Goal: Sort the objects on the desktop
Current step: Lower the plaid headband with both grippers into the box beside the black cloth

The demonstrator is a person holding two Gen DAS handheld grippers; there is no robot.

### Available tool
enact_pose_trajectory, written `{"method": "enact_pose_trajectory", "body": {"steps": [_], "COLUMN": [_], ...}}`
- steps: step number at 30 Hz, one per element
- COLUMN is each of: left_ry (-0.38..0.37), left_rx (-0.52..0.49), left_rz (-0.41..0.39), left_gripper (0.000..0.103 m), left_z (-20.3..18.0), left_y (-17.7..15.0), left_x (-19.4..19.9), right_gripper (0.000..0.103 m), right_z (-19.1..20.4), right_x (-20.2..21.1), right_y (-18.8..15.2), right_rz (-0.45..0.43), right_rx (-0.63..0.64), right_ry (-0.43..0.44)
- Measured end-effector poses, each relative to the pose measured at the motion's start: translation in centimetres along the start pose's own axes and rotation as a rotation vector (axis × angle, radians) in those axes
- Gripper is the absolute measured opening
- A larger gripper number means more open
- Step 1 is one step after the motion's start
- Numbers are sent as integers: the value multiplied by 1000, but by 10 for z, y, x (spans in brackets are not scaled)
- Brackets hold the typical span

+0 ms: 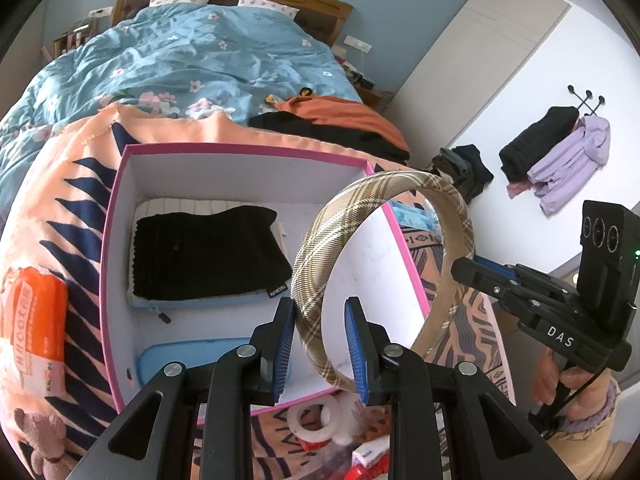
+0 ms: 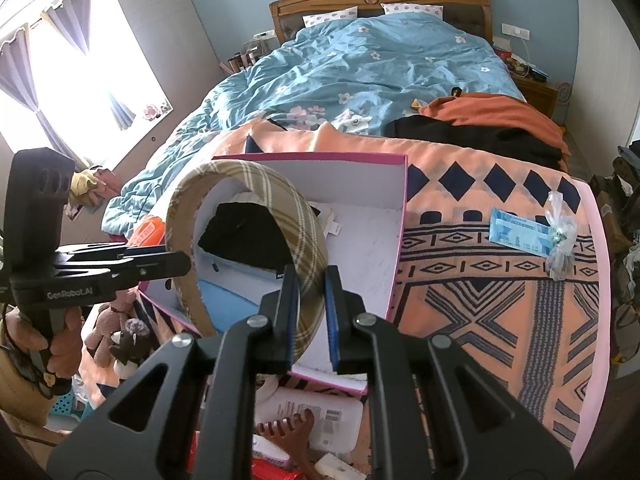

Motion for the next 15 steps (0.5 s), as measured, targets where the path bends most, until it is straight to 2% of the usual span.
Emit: {"method": "enact_pose_trajectory", "body": {"steps": [15], "left_ry": [17], "left_rx": [13], "left_rz": [20], "left_gripper": [25], "left_z": [5], "left_y": [11], "left_x": [-17], "right_gripper": [14], "right_z": [-13], "right_x": [-15], "right_y": [5], "right_rz": [19], "right_rx": [-10], "right_ry": [-6]}}
Point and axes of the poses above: each gripper's, at about its wrist camera, not at the fingertips, and x roughly against the way its jaws point, z to its left, y to its top, the point moved 2 cm from there along -x, roughly the way its jaws point, and after that the axes turned 5 degrees about y, right-handed, at the moved point
